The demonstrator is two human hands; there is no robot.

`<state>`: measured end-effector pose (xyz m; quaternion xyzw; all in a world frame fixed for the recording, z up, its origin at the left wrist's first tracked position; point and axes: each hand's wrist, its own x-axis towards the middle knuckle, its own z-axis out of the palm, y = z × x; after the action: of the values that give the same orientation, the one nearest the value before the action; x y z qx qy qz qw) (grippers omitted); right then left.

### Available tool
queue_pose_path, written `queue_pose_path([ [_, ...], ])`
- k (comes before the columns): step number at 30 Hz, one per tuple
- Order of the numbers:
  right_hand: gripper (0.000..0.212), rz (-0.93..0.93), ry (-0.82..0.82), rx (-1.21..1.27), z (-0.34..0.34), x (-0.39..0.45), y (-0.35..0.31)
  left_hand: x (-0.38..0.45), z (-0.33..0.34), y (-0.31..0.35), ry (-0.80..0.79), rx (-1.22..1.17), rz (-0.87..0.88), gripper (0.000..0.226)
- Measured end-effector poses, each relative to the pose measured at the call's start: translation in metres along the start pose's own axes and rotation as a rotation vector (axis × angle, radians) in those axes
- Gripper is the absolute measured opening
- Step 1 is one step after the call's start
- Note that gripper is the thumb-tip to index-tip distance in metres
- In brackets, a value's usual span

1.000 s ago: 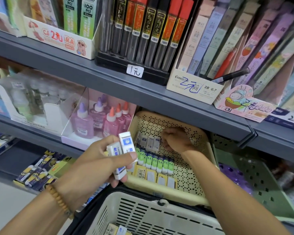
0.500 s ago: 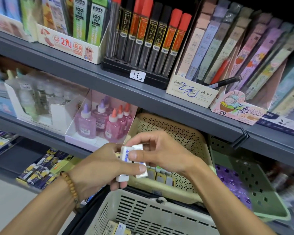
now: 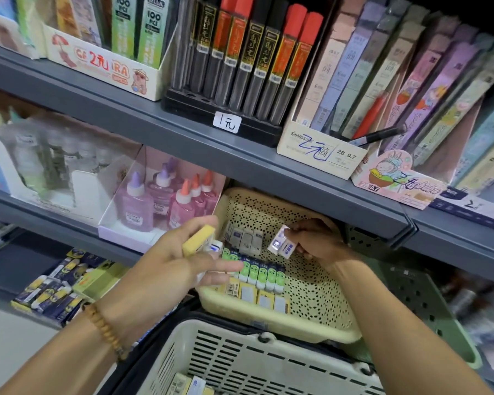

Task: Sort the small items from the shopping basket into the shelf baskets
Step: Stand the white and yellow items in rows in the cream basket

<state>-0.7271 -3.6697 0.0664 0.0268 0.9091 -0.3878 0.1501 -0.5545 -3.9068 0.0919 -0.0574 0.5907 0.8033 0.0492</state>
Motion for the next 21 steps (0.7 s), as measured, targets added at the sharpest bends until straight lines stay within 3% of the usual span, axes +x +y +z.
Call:
queue_pose_path([
  [5,0.017,0.004,-0.058,-0.236,0.011,0.026,-0.003,0.005,-0.006,-0.006,0.006,-0.115,-0.028,0.044],
  [8,0.010,-0.014,-0.068,-0.186,0.020,0.032,0.000,0.005,-0.006,-0.003,0.055,-0.279,-0.070,0.033],
  [13,0.008,-0.059,0.039,-0.212,0.020,0.031,0.005,0.004,-0.007,-0.003,0.123,-0.337,-0.135,0.021],
  [18,0.011,-0.029,-0.062,-0.114,0.022,0.017,0.002,0.006,-0.005,-0.004,0.136,-0.468,-0.135,0.024],
  [21,0.014,-0.113,0.076,-0.174,0.019,-0.001,-0.005,0.006,0.001,-0.006,0.153,-0.488,-0.121,0.026],
])
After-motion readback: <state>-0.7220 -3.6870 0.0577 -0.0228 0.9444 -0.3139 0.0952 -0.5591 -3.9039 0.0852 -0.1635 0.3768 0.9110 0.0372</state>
